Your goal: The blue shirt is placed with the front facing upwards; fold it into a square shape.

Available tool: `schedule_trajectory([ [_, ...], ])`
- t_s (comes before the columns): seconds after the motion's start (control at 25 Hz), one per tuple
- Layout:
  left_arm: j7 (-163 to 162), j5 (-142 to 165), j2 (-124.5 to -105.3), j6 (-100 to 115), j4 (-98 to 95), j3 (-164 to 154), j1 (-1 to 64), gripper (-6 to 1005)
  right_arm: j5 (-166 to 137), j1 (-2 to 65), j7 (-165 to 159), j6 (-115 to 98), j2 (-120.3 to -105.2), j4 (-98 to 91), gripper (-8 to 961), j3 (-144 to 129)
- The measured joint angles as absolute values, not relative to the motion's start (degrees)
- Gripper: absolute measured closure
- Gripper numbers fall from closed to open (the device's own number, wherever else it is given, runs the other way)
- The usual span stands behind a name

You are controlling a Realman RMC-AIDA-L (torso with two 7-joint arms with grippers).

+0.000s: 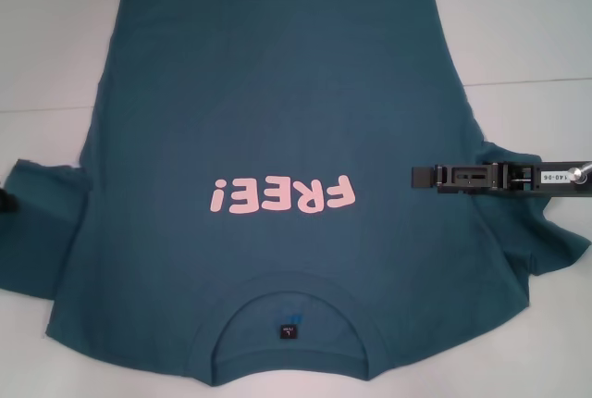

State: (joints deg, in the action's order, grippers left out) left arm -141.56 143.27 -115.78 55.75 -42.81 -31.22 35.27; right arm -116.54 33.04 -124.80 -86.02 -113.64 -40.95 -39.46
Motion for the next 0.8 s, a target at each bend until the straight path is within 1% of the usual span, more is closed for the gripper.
schedule_trajectory([
  [0.52,-144.11,147.37,-115.31,53.92,-45.49,-31.81,36.35,984,-116.38,33.04,-124.8,-86.04,-113.7,-40.91,14,-39.46],
  [0.8,-147.02,147.55,-115.19,62.29,-47.7,-32.88,37.88,984,-116.4,33.04,-124.8,-86.03,-113.73,-40.87,15,-39.46],
])
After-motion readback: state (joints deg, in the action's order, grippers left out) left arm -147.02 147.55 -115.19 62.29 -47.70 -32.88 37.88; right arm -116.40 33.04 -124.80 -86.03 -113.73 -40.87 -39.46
